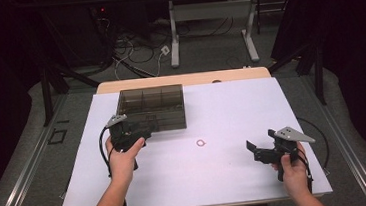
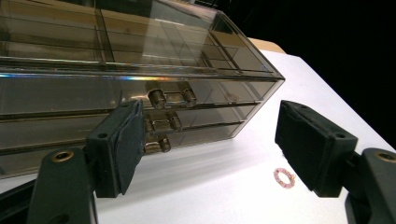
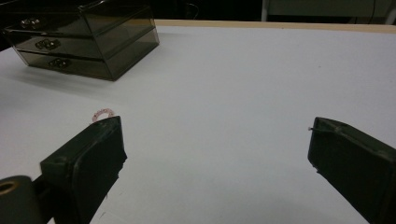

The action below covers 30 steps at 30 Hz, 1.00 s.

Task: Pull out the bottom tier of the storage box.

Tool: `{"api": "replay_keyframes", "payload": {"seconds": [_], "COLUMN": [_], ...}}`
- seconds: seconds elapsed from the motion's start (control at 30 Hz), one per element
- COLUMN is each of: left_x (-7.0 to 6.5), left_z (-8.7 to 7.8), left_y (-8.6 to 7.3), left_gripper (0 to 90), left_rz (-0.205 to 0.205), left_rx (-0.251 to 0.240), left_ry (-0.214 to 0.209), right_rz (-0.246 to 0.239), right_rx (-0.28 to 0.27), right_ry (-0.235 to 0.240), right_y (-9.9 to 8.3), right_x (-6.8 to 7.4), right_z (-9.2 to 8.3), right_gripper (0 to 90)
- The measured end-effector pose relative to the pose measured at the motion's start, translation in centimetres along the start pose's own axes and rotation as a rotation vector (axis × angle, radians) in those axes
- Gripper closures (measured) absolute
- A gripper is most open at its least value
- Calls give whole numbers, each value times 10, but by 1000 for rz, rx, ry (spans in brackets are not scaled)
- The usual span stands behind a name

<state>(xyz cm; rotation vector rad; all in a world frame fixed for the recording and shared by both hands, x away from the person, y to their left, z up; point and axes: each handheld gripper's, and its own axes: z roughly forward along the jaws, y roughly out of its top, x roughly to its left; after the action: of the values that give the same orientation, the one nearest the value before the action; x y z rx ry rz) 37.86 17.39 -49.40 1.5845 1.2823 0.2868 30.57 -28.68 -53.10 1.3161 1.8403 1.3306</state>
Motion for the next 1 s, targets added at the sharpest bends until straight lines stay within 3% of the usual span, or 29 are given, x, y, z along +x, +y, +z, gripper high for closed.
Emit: {"api": "replay_keyframes", "payload": {"seconds": [0.27,0.67,1.0], "left_x": [-2,-6,-9], "left_z": [7,22,29], "left_y": [0,-3,-7], "left_gripper": [259,324,322], "left_rz": [-29,-99,-138], "left_rx": [-3,41,66], "left_ry": [17,-22,-2], "right_rz": [6,10,9], "right_rx": [-2,0,2], "right_ry": [-2,0,-3], "right_y": [0,0,0], "right_x": [0,-1,-1], "right_z": [0,0,0], "right_gripper": [41,47,49]}}
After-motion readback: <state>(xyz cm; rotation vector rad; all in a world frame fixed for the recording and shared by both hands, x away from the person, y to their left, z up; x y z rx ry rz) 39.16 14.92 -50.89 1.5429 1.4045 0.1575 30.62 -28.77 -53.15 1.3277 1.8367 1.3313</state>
